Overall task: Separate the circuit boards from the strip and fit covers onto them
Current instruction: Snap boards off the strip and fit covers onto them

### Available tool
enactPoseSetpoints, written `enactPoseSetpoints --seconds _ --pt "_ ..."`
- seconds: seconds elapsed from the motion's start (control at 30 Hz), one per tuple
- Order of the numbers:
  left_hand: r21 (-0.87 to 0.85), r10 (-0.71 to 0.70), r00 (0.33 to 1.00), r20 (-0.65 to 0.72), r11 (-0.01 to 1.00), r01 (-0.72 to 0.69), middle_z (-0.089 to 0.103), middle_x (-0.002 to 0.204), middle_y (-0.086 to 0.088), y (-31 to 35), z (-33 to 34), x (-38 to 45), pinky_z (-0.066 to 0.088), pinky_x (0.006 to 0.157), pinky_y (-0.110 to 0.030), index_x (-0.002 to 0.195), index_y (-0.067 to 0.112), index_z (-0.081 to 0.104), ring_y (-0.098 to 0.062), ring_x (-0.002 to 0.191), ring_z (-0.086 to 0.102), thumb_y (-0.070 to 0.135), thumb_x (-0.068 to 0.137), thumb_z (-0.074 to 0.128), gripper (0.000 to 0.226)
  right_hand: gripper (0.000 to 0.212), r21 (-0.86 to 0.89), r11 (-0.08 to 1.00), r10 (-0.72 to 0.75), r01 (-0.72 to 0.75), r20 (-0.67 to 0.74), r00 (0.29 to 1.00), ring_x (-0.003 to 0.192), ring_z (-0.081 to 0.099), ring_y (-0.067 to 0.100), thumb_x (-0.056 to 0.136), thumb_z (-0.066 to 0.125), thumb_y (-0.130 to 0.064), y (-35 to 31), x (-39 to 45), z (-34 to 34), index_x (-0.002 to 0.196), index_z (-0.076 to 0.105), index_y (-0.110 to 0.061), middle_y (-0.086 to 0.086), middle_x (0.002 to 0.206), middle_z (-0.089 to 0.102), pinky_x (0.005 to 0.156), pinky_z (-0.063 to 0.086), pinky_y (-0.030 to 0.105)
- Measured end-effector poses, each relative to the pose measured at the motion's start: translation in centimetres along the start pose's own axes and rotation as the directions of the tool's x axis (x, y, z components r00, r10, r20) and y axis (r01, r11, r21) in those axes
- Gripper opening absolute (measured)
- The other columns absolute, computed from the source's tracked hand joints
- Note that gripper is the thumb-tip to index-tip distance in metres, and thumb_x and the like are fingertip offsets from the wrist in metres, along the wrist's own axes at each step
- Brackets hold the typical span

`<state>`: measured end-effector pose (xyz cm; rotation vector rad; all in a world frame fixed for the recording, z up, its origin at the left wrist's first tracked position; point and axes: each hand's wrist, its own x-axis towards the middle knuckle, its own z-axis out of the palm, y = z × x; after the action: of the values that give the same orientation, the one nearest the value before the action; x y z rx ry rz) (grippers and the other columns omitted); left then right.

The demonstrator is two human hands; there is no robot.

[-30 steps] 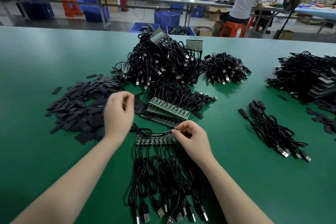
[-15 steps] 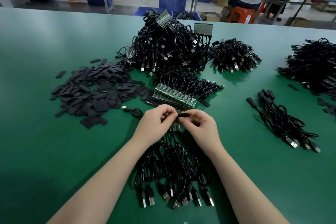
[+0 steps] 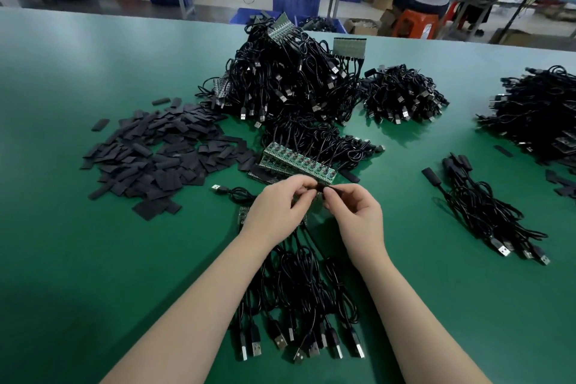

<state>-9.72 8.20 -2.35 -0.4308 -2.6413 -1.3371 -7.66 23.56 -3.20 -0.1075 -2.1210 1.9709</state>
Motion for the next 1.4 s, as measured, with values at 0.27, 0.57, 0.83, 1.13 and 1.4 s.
enactPoseSetpoints --seconds 0.27,0.57,0.83,1.13,1.4 --pt "-0.185 -0.004 1.000 -0.026 0.983 -0.001 0.063 0.099 0.022 -0.35 -0.30 -1.00 0.044 0.065 -0.009 0.102 0.063 0.058 0.004 0.063 0.052 0.030 0.081 0.074 0.043 0.016 0.051 0.999 0.012 -0.011 -0.013 1.000 0.065 0.056 0.007 0.087 0.074 -0.013 -0.21 -0.16 -0.15 0.077 0.070 -0.024 -0.010 0.068 0.065 0.061 0.047 0.018" --pt "-0.239 0.020 0.999 -0.032 0.971 -0.027 0.066 0.100 0.027 -0.87 0.05 -0.92 0.047 0.075 -0.009 0.110 0.049 0.066 0.005 0.096 0.063 0.031 0.086 0.071 0.030 0.019 0.078 0.997 0.021 -0.025 0.042 0.999 0.071 0.052 0.016 0.087 0.074 -0.012 -0.37 -0.25 -0.25 0.086 0.075 -0.031 0.005 0.076 0.061 0.064 0.046 0.024" --pt "-0.195 0.041 0.998 -0.036 0.980 -0.048 0.066 0.102 0.022 -1.12 -0.16 -0.87 0.048 0.083 -0.012 0.112 0.052 0.064 0.005 0.099 0.061 0.032 0.085 0.072 0.035 0.022 0.077 0.996 0.029 -0.036 0.098 0.995 0.072 0.055 0.018 0.086 0.075 -0.013 -0.53 -0.39 -0.35 0.088 0.078 -0.035 0.002 0.076 0.066 0.067 0.048 0.028" --pt "-0.198 0.030 0.999 -0.021 0.980 -0.033 0.067 0.096 0.023 -1.13 -0.13 -0.90 0.053 0.080 -0.022 0.102 0.060 0.064 0.001 0.090 0.064 0.037 0.085 0.065 0.029 0.026 0.194 0.979 0.016 -0.058 0.211 0.977 0.078 0.068 0.009 0.071 0.080 -0.025 -0.95 -0.59 -0.90 0.096 0.079 -0.032 0.000 0.086 0.076 0.073 0.054 0.019" --pt "-0.212 0.001 1.000 0.021 0.977 0.003 0.067 0.084 0.021 -0.96 0.11 -0.85 0.057 0.073 -0.039 0.097 0.047 0.066 -0.004 0.074 0.066 0.046 0.082 0.063 0.015 0.027 0.121 0.993 -0.001 -0.014 0.121 0.993 0.080 0.070 0.002 0.080 0.079 -0.009 -0.89 -0.49 -0.64 0.079 0.080 -0.036 -0.006 0.085 0.078 0.071 0.051 0.013"
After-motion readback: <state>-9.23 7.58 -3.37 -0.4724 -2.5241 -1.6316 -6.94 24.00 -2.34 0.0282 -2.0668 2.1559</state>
